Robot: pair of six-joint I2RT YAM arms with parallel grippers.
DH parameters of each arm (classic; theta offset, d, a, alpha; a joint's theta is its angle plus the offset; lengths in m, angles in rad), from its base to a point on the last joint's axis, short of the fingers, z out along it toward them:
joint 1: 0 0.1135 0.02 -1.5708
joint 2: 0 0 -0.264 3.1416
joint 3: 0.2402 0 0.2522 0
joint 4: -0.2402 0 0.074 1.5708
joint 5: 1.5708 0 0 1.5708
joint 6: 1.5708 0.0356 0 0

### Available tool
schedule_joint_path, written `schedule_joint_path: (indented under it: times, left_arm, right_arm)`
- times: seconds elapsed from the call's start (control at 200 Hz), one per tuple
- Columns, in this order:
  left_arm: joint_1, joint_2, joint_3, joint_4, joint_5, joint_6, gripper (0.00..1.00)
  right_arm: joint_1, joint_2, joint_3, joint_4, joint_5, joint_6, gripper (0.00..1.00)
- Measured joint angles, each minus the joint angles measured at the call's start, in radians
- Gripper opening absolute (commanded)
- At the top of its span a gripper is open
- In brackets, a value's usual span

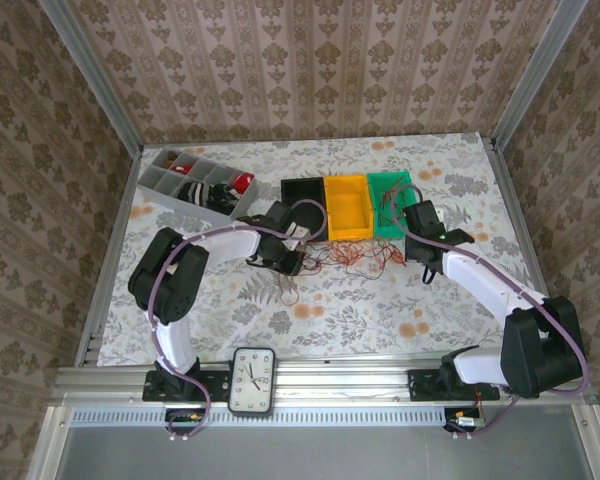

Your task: Untangle the cables

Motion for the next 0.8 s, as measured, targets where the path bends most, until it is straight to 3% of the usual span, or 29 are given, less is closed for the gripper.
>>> schedule_joint_path:
  times: [0.17, 0.28, 0.44, 0.615, 0.8]
  left_arm:
    - [0.018, -0.02, -0.015, -0.008, -0.01, -0.001, 0.0]
    - [0.004, -0.051, -0.037, -0.009, 0.01, 0.011, 0.32]
    - [-0.069, -0.123, -0.024, 0.002, 0.035, 0.058, 0.52]
    - [-0.148, -0.103, 0.114, 0.019, 0.048, 0.122, 0.6]
    - [-0.194, 0.073, 0.326, 0.042, 0.051, 0.182, 0.61]
  right_arm:
    - [0.025, -0.013, -0.014, 0.021, 0.005, -0.03, 0.0]
    - [0.05, -0.04, -0.034, 0.06, -0.067, -0.042, 0.0]
    - [0.07, -0.042, -0.046, 0.111, -0.19, -0.042, 0.01]
    - [0.071, -0.035, -0.059, 0.156, -0.346, -0.03, 0.01]
    - [0.071, 0.005, -0.059, 0.175, -0.449, -0.003, 0.01]
